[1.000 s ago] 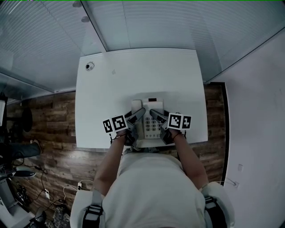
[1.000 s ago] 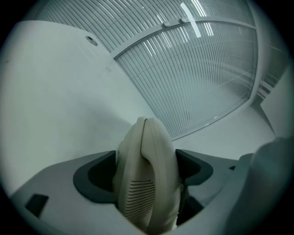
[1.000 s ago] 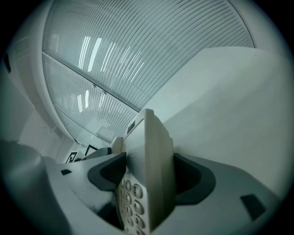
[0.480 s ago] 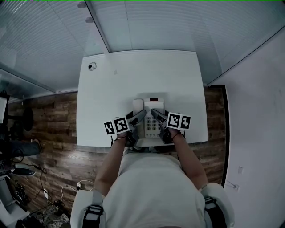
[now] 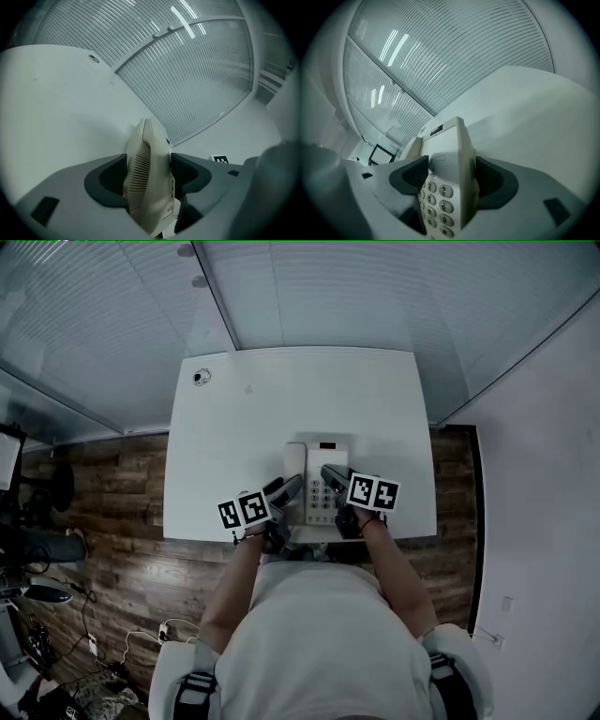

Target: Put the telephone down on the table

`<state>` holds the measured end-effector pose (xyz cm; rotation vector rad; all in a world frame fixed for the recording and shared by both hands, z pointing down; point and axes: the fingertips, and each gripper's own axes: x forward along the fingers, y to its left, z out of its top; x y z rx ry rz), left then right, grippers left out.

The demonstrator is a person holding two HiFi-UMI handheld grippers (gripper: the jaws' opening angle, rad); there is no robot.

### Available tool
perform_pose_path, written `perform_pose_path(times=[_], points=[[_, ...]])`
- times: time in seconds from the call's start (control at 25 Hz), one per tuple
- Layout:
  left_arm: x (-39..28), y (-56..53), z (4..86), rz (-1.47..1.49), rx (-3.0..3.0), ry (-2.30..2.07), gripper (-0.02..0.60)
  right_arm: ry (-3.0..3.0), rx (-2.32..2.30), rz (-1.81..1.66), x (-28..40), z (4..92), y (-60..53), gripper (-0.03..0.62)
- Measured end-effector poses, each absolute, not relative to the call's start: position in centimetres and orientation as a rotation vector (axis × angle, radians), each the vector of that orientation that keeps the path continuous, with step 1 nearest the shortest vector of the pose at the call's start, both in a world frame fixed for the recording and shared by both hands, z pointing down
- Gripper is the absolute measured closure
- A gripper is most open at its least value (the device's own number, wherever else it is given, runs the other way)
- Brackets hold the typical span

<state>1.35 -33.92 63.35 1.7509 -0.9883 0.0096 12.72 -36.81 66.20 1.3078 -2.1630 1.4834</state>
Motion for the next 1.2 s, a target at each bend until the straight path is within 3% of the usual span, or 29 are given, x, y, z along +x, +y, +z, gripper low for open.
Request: perform_pose_path(times=[0.32,0.44,0.84,1.2], points=[[0.4,-32.4,62.5,0.002,1.761,-1.057,0.323,-2.24,1.393,1.336,13.8,63.9,-35.0,0.321],[0.1,-32.0,61.8,0.013,1.788,-1.093,0.371,-2.269,1.421,1.185,14.1,62.8,-34.4,0.336],[-0.5,-29.9,59.7,0.069,1.858,-1.178,0.484,-2.345,1.418,1.041,12.8,59.7,-31.4,0.51],[-1.2,-25.7,58.0,0.11,1.899,-1.175,0.551,-2.411,1.393,1.009,10.0,57.3,-26.6,0.566]])
